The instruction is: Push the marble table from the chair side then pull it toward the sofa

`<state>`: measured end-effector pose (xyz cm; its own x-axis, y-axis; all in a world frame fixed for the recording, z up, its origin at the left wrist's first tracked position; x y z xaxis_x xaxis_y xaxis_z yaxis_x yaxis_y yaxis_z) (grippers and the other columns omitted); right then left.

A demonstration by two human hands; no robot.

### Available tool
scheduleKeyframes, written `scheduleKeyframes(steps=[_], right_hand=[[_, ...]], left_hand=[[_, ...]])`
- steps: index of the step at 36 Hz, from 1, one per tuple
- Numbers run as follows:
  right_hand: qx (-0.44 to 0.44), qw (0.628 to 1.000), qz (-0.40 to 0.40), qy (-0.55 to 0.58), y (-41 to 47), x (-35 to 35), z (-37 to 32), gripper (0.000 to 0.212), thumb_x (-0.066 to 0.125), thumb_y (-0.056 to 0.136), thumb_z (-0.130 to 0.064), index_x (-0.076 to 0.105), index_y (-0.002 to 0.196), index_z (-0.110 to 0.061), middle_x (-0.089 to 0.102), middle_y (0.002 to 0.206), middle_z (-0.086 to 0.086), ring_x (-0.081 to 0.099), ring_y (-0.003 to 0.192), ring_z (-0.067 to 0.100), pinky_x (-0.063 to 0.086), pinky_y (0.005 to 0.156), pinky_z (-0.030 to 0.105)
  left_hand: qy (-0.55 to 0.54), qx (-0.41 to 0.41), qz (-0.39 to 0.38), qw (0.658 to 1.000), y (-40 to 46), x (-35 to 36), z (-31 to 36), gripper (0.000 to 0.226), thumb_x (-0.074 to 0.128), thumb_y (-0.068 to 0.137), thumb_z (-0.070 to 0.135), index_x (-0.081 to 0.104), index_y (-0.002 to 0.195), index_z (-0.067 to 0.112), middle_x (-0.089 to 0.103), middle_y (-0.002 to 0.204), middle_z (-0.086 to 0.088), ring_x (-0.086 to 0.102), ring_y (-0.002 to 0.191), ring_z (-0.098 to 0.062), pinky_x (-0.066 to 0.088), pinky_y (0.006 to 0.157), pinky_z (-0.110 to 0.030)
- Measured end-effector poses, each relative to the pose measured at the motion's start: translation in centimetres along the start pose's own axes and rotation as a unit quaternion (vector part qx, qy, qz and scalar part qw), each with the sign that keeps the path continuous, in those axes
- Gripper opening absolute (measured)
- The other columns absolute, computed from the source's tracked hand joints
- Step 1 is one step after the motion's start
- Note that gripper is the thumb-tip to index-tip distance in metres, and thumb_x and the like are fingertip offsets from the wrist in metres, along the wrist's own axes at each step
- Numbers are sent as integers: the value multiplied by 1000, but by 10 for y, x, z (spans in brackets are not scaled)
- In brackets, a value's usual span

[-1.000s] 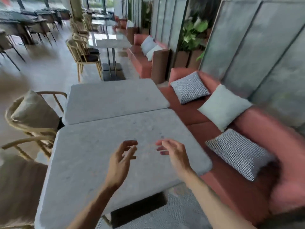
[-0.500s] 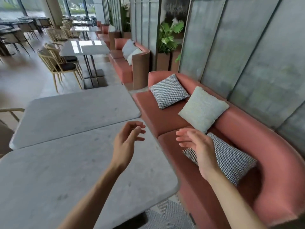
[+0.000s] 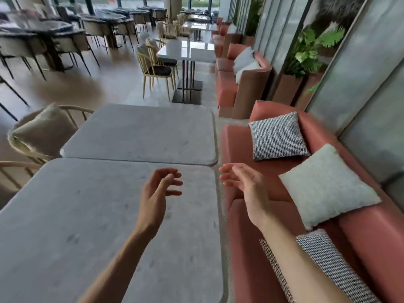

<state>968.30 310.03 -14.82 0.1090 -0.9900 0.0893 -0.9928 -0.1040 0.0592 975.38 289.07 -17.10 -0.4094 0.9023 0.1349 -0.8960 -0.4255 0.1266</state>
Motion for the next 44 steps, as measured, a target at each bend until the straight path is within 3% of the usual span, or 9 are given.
scheduleKeyframes(steps=[8,17,22,29,36,44], right_hand=[[3,996,-83,16,88,38,20,27,50,89,-19,73,92,-4,75,94,16,69,79,26,55,70,32],[8,974,-226,18,144,115,37,28,50,91,-21,77,85,-15,76,93,12,71,81,28,53,73,35],[10,950,-310,41,179,153,51,27,48,90,-21,74,89,-11,76,93,14,70,84,34,55,76,41],[72,901,-426,50,214,194,92,29,46,86,-20,69,92,-3,73,89,15,70,76,27,53,70,32],[115,845,-522,30,174,196,116,31,48,85,-22,69,95,-2,75,91,14,71,79,29,54,70,33],[113,811,-575,5,142,181,121,31,49,85,-21,71,96,-1,76,91,16,72,79,29,56,69,32]], left_hand=[[-24,-18,83,996,48,-4,-32,24,51,92,24,65,104,9,71,100,-13,69,89,-26,57,71,-37],[-44,-2,253,966,65,-31,-45,29,51,91,24,64,106,3,71,99,-15,70,87,-29,57,70,-40],[-32,6,336,941,77,-39,-55,25,49,91,23,64,104,7,71,98,-12,69,86,-25,56,70,-37],[1,10,483,876,56,-44,-71,24,51,91,23,66,103,10,73,96,-9,71,87,-26,58,68,-35],[12,8,594,804,-7,-25,-74,26,49,90,24,66,103,9,73,95,-8,71,86,-24,58,68,-34],[4,5,651,759,-54,-22,-95,29,48,90,24,64,105,5,70,94,-10,69,84,-23,57,67,-33]])
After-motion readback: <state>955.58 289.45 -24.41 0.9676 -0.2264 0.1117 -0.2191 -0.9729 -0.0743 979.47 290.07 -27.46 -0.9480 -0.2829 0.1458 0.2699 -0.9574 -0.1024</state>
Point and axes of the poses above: each hand's wrist, its own y-axis towards the middle knuckle, its own x-axis out of the palm, z = x × y, the point moved 4 cm from there along y, towards the middle knuckle
